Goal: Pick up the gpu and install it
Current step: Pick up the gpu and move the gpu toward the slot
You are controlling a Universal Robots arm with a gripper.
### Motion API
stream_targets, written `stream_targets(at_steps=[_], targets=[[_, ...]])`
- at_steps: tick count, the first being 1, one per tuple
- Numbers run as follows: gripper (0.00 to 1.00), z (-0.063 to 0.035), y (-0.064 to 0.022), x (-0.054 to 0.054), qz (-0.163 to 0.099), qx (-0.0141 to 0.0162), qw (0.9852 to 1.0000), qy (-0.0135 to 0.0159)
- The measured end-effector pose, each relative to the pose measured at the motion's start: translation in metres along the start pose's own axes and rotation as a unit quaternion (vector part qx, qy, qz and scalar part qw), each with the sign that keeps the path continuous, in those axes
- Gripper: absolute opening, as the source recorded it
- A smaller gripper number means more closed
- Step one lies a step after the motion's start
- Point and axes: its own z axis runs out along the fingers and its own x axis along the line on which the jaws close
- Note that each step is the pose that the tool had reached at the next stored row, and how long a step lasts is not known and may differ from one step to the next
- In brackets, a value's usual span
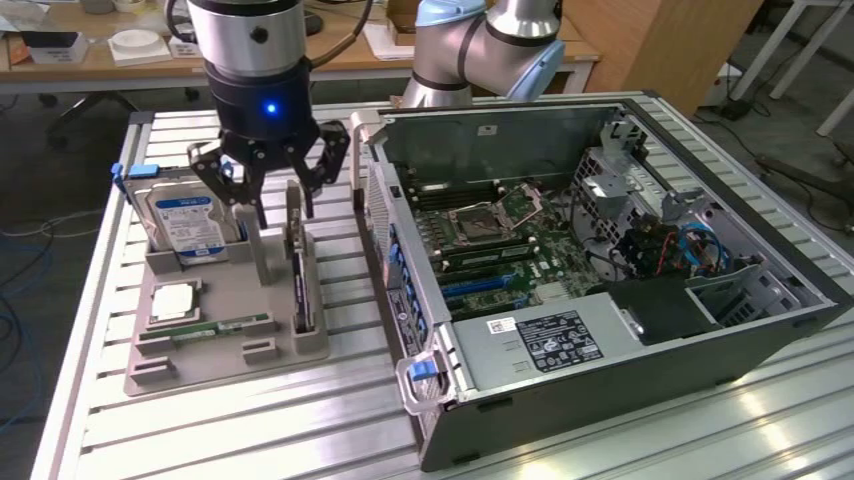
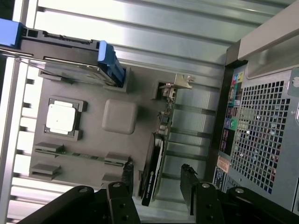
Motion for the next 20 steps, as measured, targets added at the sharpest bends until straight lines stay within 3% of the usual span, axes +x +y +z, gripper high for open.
stream_targets(at_steps=[20], targets=[[0.53,0.0082,-0.0004,-0.0007,0.004,0.0001,1.0,-0.0001]])
